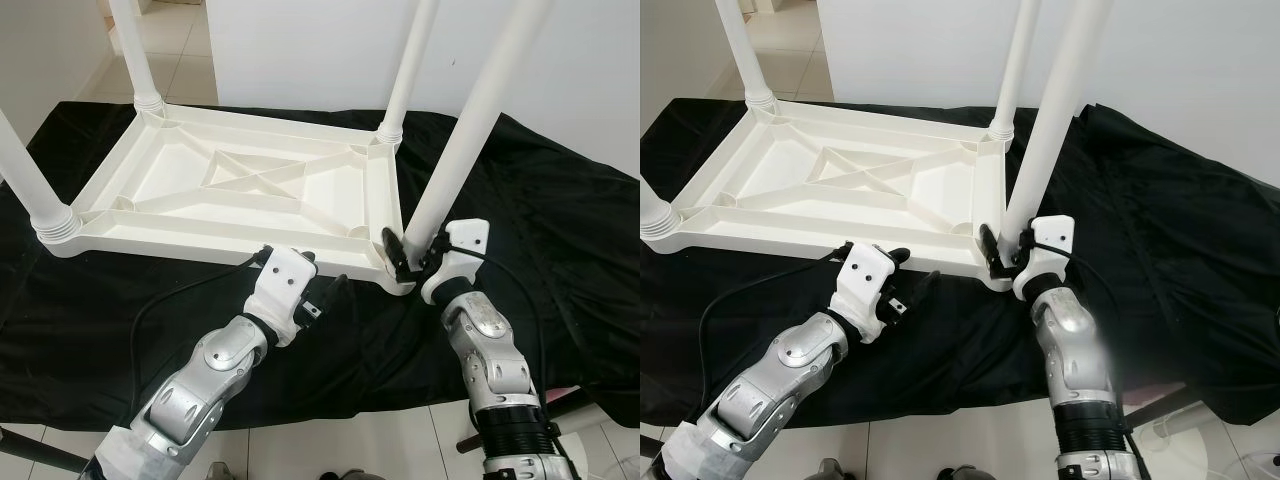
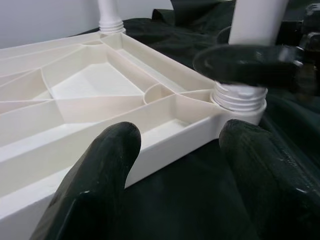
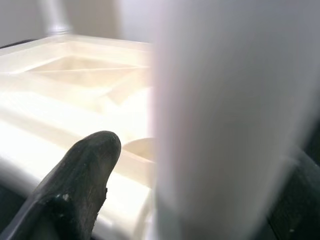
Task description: Building children table
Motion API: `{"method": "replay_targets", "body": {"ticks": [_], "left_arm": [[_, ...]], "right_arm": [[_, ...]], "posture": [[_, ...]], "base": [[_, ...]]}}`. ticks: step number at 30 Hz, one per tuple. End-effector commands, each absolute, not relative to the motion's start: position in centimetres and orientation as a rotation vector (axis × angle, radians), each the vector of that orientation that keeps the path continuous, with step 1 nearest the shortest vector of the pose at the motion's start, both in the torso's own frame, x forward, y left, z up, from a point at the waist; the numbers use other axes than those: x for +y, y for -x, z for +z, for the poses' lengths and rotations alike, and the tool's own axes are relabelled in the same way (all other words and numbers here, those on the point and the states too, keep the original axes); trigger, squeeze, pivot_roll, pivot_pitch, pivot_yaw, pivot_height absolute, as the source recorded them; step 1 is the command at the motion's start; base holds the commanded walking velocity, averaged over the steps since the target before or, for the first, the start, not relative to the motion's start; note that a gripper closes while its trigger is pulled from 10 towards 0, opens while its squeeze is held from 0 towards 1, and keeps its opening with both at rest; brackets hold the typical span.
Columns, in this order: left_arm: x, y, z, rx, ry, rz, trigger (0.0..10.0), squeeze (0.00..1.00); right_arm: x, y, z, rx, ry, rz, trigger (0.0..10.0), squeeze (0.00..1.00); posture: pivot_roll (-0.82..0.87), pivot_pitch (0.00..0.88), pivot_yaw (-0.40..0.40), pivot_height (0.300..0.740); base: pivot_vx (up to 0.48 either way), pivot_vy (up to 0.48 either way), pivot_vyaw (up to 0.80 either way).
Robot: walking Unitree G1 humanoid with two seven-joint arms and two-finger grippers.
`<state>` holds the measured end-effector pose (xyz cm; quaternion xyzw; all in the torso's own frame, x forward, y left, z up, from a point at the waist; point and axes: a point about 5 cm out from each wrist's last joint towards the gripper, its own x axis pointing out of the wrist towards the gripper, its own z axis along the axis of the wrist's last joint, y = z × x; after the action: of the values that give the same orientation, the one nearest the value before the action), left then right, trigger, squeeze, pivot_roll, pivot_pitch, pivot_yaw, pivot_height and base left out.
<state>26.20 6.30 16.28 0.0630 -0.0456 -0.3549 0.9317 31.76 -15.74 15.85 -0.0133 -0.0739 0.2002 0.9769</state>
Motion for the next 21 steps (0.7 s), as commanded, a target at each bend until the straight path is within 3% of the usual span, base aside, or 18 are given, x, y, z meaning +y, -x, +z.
{"method": "replay_targets", "body": {"ticks": [1, 4, 5, 8, 9, 19, 20, 21], "left_arm": [[6.0, -26.0, 16.3, -0.095, -0.14, -0.832, 10.0, 0.0], [5.9, -26.1, 16.4, -0.099, -0.139, -0.839, 10.0, 0.0], [5.8, -26.1, 16.4, -0.102, -0.143, -0.845, 10.0, 0.0], [5.6, -26.2, 16.4, -0.105, -0.148, -0.851, 10.0, 0.0], [5.6, -26.2, 16.4, -0.108, -0.148, -0.853, 10.0, 0.0], [5.4, -26.5, 16.5, -0.12, -0.15, -0.848, 10.0, 0.0], [5.4, -26.5, 16.5, -0.12, -0.152, -0.848, 10.0, 0.0], [5.4, -26.5, 16.5, -0.12, -0.153, -0.848, 10.0, 0.0]], "right_arm": [[-15.5, -31.8, 15.6, -0.142, 0.042, 0.472, 10.0, 0.0], [-15.4, -32.3, 15.1, -0.11, 0.088, 0.581, 10.0, 0.0], [-15.7, -32.7, 15.1, -0.105, 0.102, 0.596, 2.5, 0.0], [-16.0, -33.2, 15.2, -0.102, 0.117, 0.604, 2.5, 0.0], [-16.2, -33.3, 15.3, -0.1, 0.138, 0.6, 0.0, 0.0], [-17.9, -33.4, 15.0, -0.066, 0.152, 0.571, 0.0, 0.0], [-18.1, -33.6, 14.9, -0.06, 0.134, 0.537, 5.8, 0.0], [-18.2, -33.7, 14.8, -0.054, 0.12, 0.51, 5.8, 0.0]], "posture": [[0.0, 0.067, -0.064, 0.74], [-0.01, 0.07, -0.051, 0.74], [-0.02, 0.068, -0.051, 0.74], [-0.02, 0.068, -0.051, 0.74], [-0.02, 0.068, -0.053, 0.74], [-0.03, 0.065, -0.054, 0.74], [-0.03, 0.067, -0.056, 0.74], [-0.03, 0.067, -0.056, 0.74]], "base": [[0.0, 0.0, 0.0], [0.0, 0.0, 0.0], [0.0, 0.0, 0.0], [0.0, 0.0, 0.0], [0.0, 0.0, 0.0], [0.0, 0.0, 0.0], [0.0, 0.0, 0.0], [0.0, 0.0, 0.0]]}}
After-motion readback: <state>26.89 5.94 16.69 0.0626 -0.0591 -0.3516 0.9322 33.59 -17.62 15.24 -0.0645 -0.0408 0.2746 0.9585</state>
